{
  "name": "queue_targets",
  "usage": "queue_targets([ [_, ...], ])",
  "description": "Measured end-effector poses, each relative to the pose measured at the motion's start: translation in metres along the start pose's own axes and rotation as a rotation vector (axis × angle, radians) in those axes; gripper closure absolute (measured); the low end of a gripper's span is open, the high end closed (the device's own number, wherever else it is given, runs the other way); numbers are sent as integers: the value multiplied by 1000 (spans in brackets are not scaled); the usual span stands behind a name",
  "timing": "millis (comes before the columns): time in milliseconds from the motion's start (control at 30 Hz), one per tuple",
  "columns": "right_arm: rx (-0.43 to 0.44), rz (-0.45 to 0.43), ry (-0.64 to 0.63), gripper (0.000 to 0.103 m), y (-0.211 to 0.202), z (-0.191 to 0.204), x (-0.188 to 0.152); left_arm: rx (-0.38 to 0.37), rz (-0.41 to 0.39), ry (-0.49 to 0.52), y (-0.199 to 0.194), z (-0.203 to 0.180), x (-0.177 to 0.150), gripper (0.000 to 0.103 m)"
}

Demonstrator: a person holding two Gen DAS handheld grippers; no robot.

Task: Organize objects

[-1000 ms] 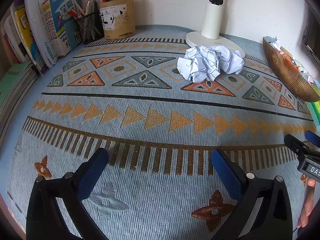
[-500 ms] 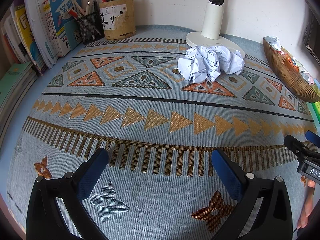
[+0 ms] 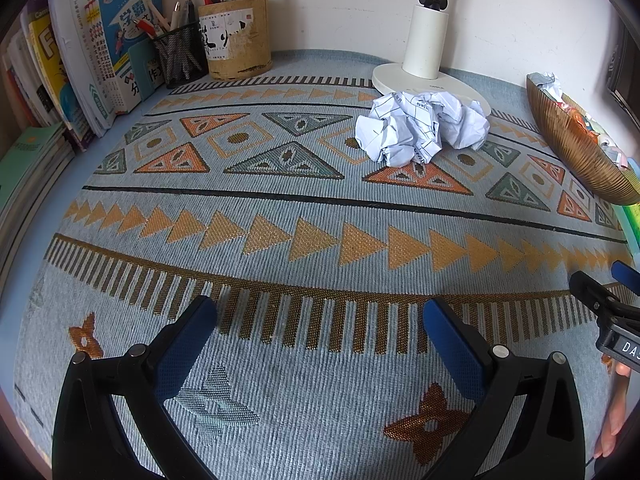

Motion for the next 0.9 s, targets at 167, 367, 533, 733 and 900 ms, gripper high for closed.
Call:
queue_targets([
  [167, -4, 17, 5, 2, 4, -1, 0, 1, 0, 0, 1, 0, 0, 0],
  [367, -10, 11, 1, 2, 2, -1, -1, 1, 0, 0, 3, 1, -1, 0],
  [533, -8, 9, 0, 2, 1, -1, -1, 3, 0, -1, 2, 1, -2, 0],
  [733, -9, 9, 0, 2, 0, 0, -1, 3, 0, -2, 2, 0, -1, 0],
  [900, -12, 10, -2, 2, 0, 1, 0, 3, 0, -2, 3, 0, -1, 0],
])
Point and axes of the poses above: each gripper's, at about its wrist camera, not at the fingertips, and y roughly the way its jaws point, z to its left, x to its top, the point moved 7 cm from there along y, roughly the way its jaws point, and after that the axes turned 7 degrees about -z, right-handed, at the moved point
